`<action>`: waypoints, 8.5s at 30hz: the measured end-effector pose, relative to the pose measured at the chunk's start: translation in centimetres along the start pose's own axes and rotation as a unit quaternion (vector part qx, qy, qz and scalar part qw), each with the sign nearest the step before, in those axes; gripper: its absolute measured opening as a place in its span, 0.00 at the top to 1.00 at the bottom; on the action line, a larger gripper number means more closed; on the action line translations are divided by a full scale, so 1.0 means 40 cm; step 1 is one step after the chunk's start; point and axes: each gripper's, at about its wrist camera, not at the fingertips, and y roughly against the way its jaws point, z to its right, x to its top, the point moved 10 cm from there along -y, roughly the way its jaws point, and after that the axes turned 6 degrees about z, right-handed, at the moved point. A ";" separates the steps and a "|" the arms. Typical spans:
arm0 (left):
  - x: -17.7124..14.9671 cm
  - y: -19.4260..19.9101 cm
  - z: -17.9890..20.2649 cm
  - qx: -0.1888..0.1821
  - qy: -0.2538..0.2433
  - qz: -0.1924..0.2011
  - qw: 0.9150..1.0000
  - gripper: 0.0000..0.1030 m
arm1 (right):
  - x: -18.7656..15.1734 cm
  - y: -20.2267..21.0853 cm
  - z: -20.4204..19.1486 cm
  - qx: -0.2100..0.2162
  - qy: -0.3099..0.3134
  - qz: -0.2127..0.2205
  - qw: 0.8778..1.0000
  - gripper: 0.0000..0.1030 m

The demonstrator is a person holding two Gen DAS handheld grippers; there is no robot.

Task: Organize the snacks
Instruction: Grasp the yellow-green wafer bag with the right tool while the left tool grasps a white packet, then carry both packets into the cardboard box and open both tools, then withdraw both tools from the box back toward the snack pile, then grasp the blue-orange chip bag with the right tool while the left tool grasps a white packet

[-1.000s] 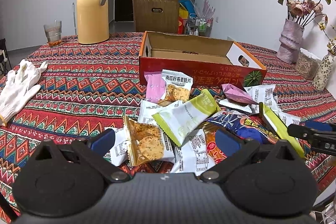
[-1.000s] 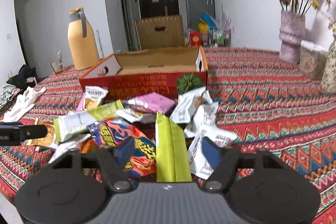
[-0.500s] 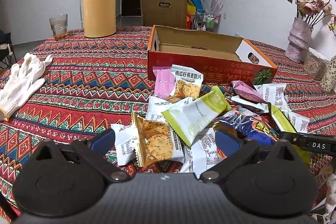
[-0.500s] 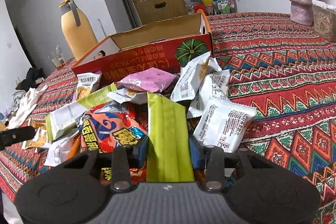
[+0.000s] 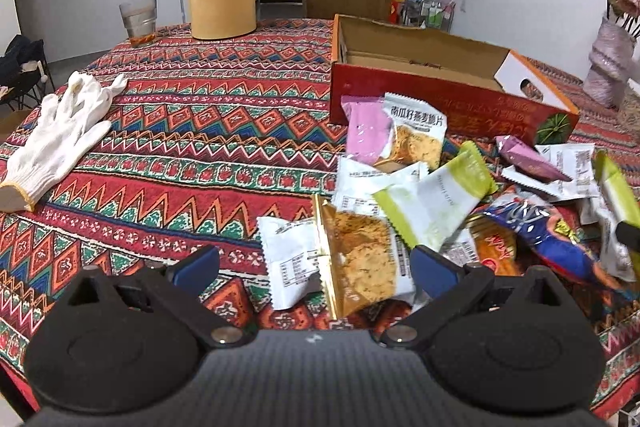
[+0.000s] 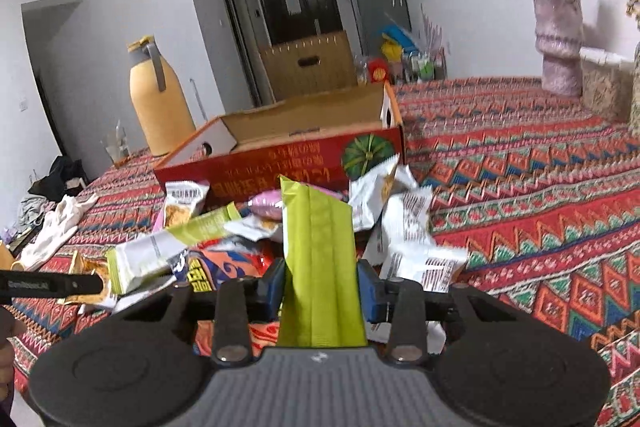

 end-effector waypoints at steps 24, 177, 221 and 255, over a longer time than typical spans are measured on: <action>-0.008 -0.026 0.115 0.004 -0.176 0.039 0.984 0.24 | -0.005 0.016 0.004 -0.011 -0.005 0.007 1.000 0.64; 0.144 0.021 0.099 -0.074 -0.002 0.099 0.992 0.00 | 0.124 -0.069 -0.030 -0.028 0.048 0.054 0.997 0.00; -0.006 -0.006 -0.050 -0.040 0.033 0.031 0.998 0.00 | -0.091 -0.158 -0.206 0.019 0.195 -0.112 0.974 0.43; -0.016 -0.130 -0.075 0.012 -0.013 -0.039 0.999 0.00 | 0.030 -0.047 -0.148 -0.013 0.114 -0.027 0.993 0.80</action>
